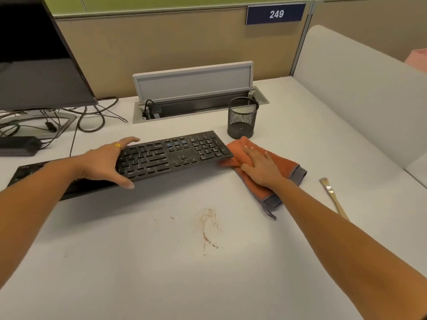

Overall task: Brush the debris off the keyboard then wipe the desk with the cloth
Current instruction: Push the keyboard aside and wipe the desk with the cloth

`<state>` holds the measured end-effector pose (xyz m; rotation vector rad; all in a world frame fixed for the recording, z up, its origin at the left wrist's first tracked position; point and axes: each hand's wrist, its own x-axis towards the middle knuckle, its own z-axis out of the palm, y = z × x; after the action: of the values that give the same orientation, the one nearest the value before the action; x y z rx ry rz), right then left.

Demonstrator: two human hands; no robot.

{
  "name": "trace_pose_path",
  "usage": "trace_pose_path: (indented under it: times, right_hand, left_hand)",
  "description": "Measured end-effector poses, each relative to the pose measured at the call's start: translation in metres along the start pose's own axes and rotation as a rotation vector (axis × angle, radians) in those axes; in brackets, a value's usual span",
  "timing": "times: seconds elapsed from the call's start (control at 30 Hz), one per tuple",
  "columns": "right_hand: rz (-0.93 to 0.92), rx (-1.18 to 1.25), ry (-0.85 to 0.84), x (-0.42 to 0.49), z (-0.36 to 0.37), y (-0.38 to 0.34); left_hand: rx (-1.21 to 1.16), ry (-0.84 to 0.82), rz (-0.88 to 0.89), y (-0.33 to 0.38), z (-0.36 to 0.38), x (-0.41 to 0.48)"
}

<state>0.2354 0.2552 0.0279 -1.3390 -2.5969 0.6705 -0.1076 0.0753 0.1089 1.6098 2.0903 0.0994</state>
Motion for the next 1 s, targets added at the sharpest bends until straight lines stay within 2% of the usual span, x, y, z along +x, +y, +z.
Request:
trace_pose_path:
  times: [0.23,0.33,0.37,0.43,0.53,0.6,0.73,0.87,0.93,1.0]
  right_hand:
    - [-0.243,0.116,-0.169,-0.061,0.025,-0.048]
    - [-0.266,0.347,-0.258,-0.091,0.031,-0.068]
    - [-0.251,0.465,-0.255,-0.096,0.028,-0.069]
    - [-0.154,0.608,-0.102,-0.099,0.02,-0.061]
    - [0.051,0.537,0.156,-0.1,0.01,-0.036]
    - [0.145,0.422,0.201,-0.102,0.017,-0.03]
    - [0.132,0.277,0.086,-0.111,0.047,-0.06]
    - [-0.017,0.266,-0.009,-0.127,0.076,-0.115]
    - [-0.077,0.34,-0.044,-0.132,0.084,-0.127]
    - [-0.07,0.485,-0.003,-0.134,0.077,-0.126]
  left_hand:
    - [-0.073,0.032,0.016,0.014,-0.012,0.01]
    - [-0.065,0.032,0.017,0.019,-0.008,0.019]
    - [-0.058,0.027,0.023,0.02,-0.007,0.021]
    - [-0.058,0.007,0.037,0.021,-0.005,0.022]
    - [-0.069,-0.02,0.048,0.021,0.0,0.02]
    - [-0.075,-0.022,0.062,0.02,0.003,0.019]
    - [-0.075,-0.039,0.084,0.019,0.005,0.021]
    - [-0.081,-0.079,0.093,0.019,0.009,0.027]
    - [-0.069,-0.092,0.099,0.019,0.012,0.03]
    - [-0.069,-0.097,0.111,0.019,0.016,0.033]
